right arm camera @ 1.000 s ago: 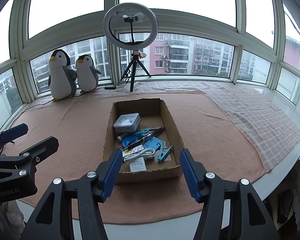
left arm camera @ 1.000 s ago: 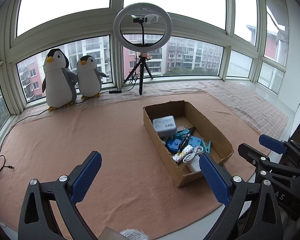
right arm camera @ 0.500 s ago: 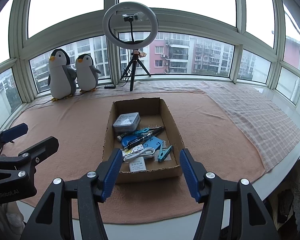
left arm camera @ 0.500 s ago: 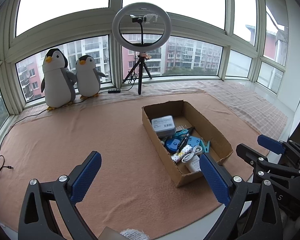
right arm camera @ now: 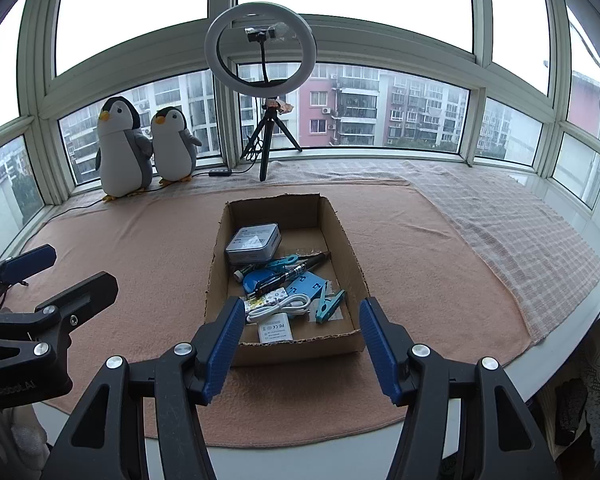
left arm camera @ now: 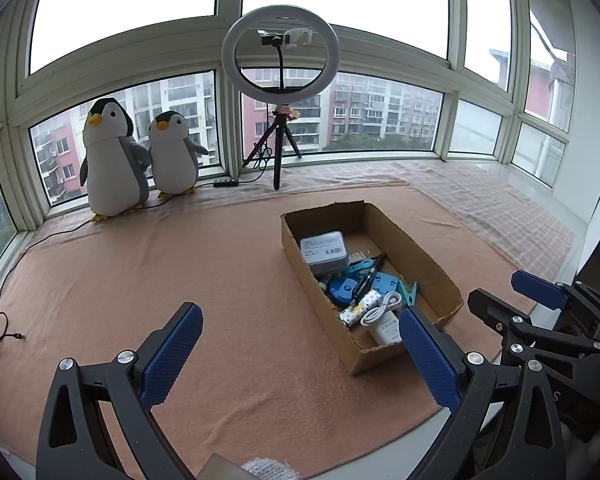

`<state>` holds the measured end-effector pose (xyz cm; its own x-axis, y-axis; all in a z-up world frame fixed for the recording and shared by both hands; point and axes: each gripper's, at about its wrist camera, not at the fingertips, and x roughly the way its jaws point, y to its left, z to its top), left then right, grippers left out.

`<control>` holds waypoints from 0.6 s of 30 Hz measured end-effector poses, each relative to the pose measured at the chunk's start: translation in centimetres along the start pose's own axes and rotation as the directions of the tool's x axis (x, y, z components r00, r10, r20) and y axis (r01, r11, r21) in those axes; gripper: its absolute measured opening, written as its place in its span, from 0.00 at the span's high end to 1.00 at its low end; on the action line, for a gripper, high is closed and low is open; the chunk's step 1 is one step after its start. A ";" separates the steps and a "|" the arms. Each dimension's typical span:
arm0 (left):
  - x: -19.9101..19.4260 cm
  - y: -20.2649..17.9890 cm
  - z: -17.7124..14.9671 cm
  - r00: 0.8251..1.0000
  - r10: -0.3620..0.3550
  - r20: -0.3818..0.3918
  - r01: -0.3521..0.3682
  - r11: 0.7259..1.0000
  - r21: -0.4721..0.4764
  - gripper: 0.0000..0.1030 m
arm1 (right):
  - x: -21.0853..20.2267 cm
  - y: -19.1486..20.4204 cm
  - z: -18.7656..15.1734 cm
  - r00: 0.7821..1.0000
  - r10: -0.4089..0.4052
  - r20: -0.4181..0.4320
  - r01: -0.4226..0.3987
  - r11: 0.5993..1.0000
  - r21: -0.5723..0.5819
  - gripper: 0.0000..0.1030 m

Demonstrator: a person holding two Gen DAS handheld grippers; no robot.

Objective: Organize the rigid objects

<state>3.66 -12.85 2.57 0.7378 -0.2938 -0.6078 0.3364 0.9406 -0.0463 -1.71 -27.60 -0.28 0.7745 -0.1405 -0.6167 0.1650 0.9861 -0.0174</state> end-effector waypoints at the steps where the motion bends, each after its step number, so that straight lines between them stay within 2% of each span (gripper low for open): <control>1: 0.1 0.0 0.0 1.000 0.000 -0.001 0.000 1.000 0.000 0.03 | 0.0 0.0 0.0 1.000 0.001 0.000 -0.001 1.000 0.000 0.46; 18: -0.1 0.3 0.0 1.000 -0.010 -0.006 0.010 1.000 0.007 0.02 | 0.0 0.0 0.1 1.000 0.000 0.000 0.000 1.000 0.000 0.46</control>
<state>3.69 -12.49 2.60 0.7308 -0.3023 -0.6120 0.3479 0.9364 -0.0471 -1.67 -27.58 -0.24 0.7743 -0.1405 -0.6171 0.1650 0.9861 -0.0175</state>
